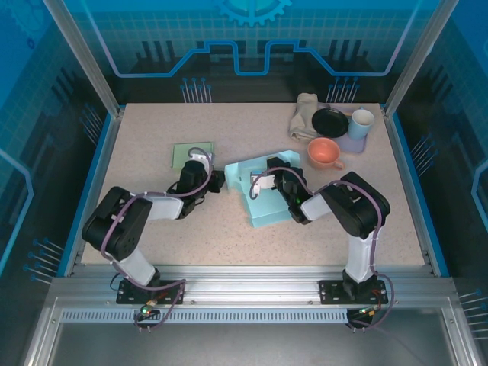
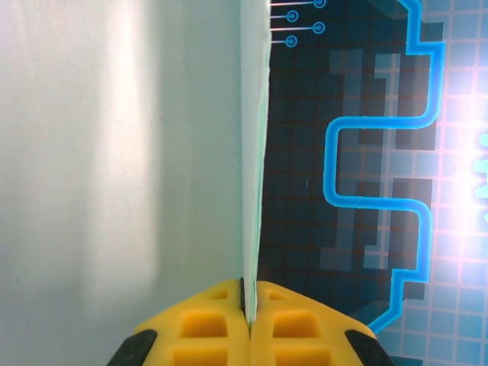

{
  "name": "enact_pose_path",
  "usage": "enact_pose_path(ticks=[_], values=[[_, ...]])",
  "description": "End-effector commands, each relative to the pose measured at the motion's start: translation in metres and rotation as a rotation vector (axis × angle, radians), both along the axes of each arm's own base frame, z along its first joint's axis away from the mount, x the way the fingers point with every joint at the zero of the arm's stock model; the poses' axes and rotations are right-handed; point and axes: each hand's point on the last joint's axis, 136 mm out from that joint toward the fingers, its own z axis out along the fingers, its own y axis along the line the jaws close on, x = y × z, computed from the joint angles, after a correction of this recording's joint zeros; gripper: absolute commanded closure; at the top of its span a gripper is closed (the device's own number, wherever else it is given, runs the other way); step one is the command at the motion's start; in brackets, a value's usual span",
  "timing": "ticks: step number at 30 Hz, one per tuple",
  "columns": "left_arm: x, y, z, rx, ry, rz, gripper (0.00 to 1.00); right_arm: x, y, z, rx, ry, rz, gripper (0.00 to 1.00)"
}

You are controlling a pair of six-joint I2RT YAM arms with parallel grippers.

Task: Fold the paper box

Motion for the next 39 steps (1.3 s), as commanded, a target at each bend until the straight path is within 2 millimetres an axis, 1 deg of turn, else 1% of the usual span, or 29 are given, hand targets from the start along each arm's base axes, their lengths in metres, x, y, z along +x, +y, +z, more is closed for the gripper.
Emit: enact_pose_path(ticks=[1,5,10,14,25,31,39], values=[[0.003,-0.025,0.011,-0.04,-0.066,-0.145,0.7,-0.01,0.002,-0.011,-0.019,0.004,0.011,1.0],[-0.004,-0.034,0.005,-0.063,-0.069,-0.206,0.71,-0.012,0.001,-0.011,-0.011,0.007,0.013,1.0],[-0.011,-0.044,0.011,-0.103,-0.085,-0.269,0.71,-0.011,-0.001,-0.012,-0.014,0.007,0.0,1.0],[-0.016,-0.048,0.014,-0.122,-0.087,-0.299,0.71,-0.01,-0.002,-0.011,-0.01,0.009,-0.009,1.0],[-0.018,-0.057,0.016,-0.156,-0.072,-0.317,0.71,-0.006,-0.007,-0.012,-0.012,0.016,-0.031,1.0],[-0.024,-0.065,0.016,-0.164,-0.067,-0.346,0.64,-0.005,-0.007,-0.012,-0.009,0.015,-0.033,1.0],[-0.032,-0.07,0.013,-0.17,-0.056,-0.369,0.59,-0.004,-0.008,-0.011,-0.008,0.013,-0.037,1.0]])
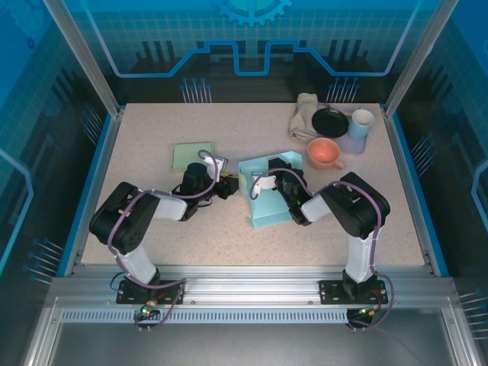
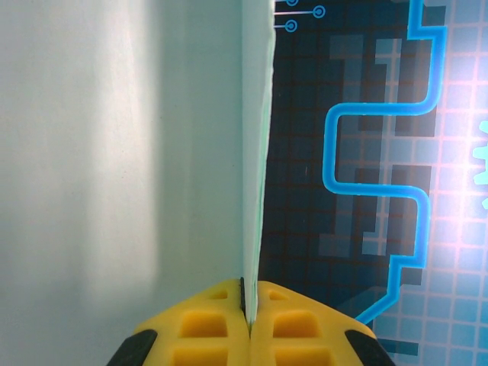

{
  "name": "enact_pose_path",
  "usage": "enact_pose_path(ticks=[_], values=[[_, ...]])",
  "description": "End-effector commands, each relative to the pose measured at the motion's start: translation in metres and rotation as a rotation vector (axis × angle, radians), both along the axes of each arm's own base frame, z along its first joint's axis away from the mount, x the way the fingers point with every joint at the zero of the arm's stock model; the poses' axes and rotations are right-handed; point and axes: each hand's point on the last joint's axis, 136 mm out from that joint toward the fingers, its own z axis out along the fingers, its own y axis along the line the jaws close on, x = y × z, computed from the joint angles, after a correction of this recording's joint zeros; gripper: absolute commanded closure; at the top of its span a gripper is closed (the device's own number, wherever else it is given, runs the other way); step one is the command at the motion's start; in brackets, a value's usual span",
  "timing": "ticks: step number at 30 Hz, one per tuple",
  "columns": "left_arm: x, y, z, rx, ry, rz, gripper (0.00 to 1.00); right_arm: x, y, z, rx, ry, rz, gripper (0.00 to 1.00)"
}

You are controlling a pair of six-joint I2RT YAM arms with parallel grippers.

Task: Fold the paper box

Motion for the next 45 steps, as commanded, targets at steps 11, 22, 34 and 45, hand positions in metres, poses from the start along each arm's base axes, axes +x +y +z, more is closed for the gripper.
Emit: enact_pose_path(ticks=[11,22,34,45], values=[[-0.018,-0.005,0.004,-0.038,-0.003,-0.044,0.52,-0.001,-0.003,-0.012,-0.009,0.03,-0.013,1.0],[-0.009,-0.009,0.003,-0.049,0.009,-0.038,0.51,0.001,-0.005,-0.014,-0.018,0.036,-0.023,1.0],[-0.005,-0.018,0.012,-0.1,0.01,-0.054,0.48,0.003,-0.004,-0.014,-0.017,0.04,-0.027,1.0],[0.005,-0.019,-0.003,-0.074,0.062,0.005,0.47,0.003,-0.004,-0.014,-0.017,0.041,-0.03,1.0]])
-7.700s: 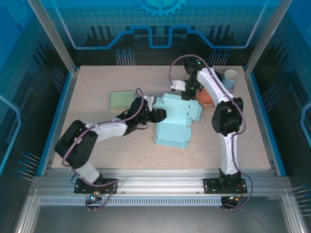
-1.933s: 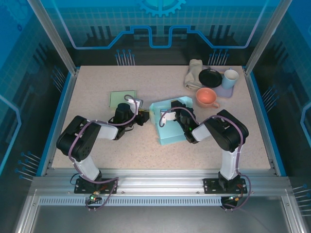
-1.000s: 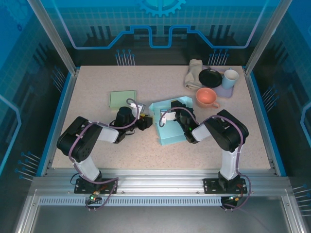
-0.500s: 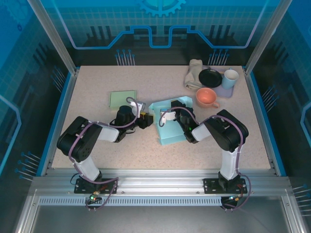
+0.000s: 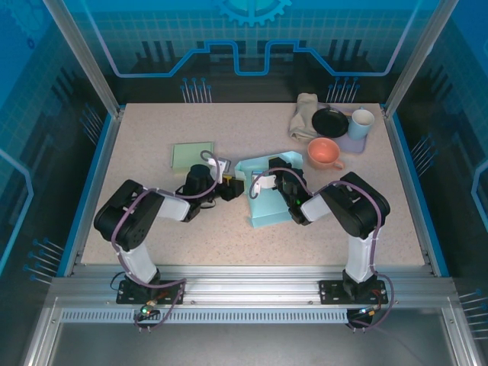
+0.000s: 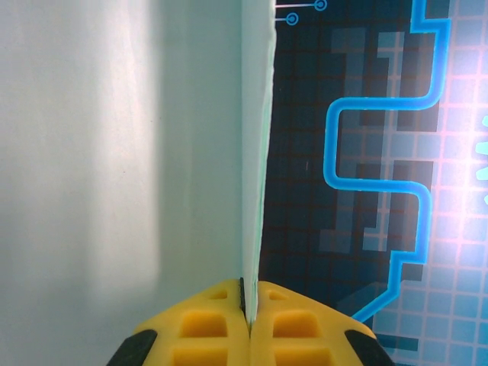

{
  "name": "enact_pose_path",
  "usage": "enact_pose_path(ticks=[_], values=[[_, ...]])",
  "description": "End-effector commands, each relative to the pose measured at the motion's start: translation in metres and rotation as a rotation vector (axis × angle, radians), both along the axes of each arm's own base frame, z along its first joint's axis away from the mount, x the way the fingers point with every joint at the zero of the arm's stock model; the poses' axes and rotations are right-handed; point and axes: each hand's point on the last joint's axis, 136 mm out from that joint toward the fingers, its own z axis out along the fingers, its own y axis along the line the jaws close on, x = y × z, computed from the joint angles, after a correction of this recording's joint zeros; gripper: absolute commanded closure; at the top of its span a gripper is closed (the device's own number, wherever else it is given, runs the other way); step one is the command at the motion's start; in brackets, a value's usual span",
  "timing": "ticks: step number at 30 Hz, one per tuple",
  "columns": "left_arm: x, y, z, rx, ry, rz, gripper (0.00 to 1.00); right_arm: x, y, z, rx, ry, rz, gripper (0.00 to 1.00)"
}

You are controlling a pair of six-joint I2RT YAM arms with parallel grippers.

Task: Fold the paper box

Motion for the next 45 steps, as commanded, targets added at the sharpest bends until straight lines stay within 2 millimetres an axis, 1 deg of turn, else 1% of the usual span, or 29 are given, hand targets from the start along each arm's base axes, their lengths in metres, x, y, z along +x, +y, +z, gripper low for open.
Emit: enact_pose_path(ticks=[1,8,15,17,21,23,26,31,33,38,41,45], values=[[0.011,-0.004,0.001,0.0,0.008,0.037,0.47,0.001,-0.003,-0.015,-0.015,0.042,-0.016,1.0],[0.019,0.002,-0.009,0.068,0.025,0.13,0.47,0.001,-0.003,-0.012,-0.01,0.035,-0.015,1.0],[0.024,0.007,-0.007,0.097,0.016,0.211,0.47,0.001,-0.003,-0.013,-0.008,0.04,-0.016,1.0],[0.022,0.004,-0.006,0.115,0.009,0.218,0.47,0.001,-0.003,-0.013,-0.009,0.039,-0.016,1.0],[0.014,-0.012,-0.001,0.103,-0.022,0.174,0.47,0.002,-0.003,-0.012,-0.004,0.039,-0.018,1.0],[0.014,-0.014,0.001,0.1,-0.037,0.174,0.47,0.002,-0.004,-0.013,0.0,0.041,-0.018,1.0],[0.021,-0.009,-0.002,0.128,-0.036,0.212,0.47,0.001,-0.003,-0.012,0.004,0.042,-0.015,1.0],[0.034,0.007,-0.006,0.191,-0.052,0.316,0.48,0.001,-0.003,-0.011,0.007,0.043,-0.014,1.0],[0.039,0.01,-0.007,0.21,-0.058,0.334,0.48,0.001,-0.003,-0.011,0.008,0.044,-0.013,1.0],[0.047,0.007,-0.01,0.216,-0.064,0.344,0.49,0.0,-0.003,-0.013,0.012,0.049,-0.01,1.0],[0.054,0.012,-0.01,0.229,-0.071,0.392,0.5,0.0,-0.003,-0.013,0.011,0.051,-0.007,1.0],[0.059,0.018,-0.013,0.25,-0.036,0.434,0.51,-0.001,-0.003,-0.012,0.015,0.054,-0.006,1.0]])
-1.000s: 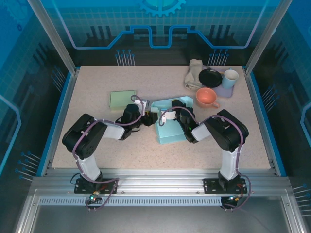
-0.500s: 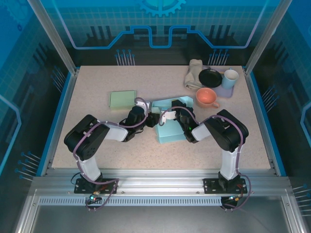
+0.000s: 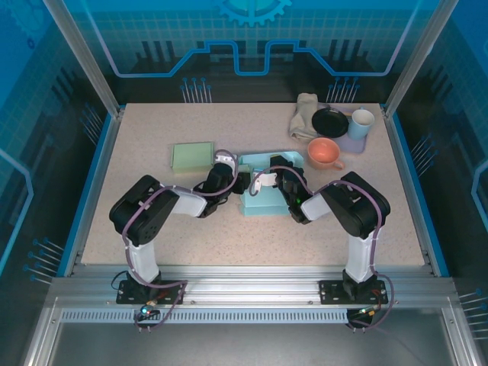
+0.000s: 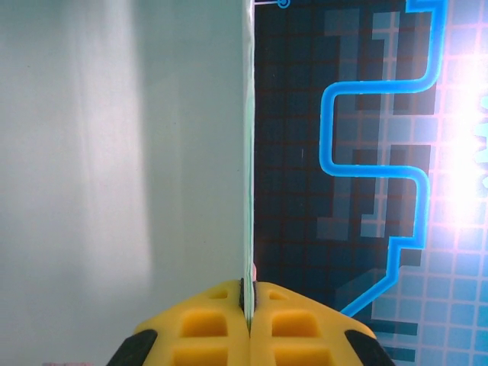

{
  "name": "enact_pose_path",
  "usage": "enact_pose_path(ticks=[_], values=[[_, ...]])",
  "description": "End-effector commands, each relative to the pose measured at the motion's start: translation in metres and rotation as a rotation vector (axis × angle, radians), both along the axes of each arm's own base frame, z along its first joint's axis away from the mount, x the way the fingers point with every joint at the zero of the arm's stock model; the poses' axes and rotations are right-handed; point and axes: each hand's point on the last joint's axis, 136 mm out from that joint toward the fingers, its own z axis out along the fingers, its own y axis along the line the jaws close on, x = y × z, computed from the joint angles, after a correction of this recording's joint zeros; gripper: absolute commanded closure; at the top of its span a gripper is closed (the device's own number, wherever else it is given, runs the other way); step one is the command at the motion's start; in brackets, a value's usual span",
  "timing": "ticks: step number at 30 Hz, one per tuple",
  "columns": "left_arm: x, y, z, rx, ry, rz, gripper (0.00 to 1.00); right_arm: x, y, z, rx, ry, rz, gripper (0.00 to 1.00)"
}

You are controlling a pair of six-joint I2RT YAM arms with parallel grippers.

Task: Fold the paper box

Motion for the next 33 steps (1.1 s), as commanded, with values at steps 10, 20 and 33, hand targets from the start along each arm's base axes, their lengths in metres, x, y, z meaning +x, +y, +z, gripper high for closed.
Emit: enact_pose_path(ticks=[10,20,33], values=[[0.021,0.025,-0.003,0.063,0.029,0.178,0.57,-0.007,0.003,-0.015,0.007,0.064,0.031,1.0],[0.01,-0.004,0.017,0.015,-0.045,-0.039,0.58,-0.012,0.006,-0.015,0.014,0.08,0.054,1.0],[0.011,0.017,0.028,0.074,-0.035,-0.053,0.53,-0.021,0.011,-0.011,0.038,0.109,0.098,1.0]])
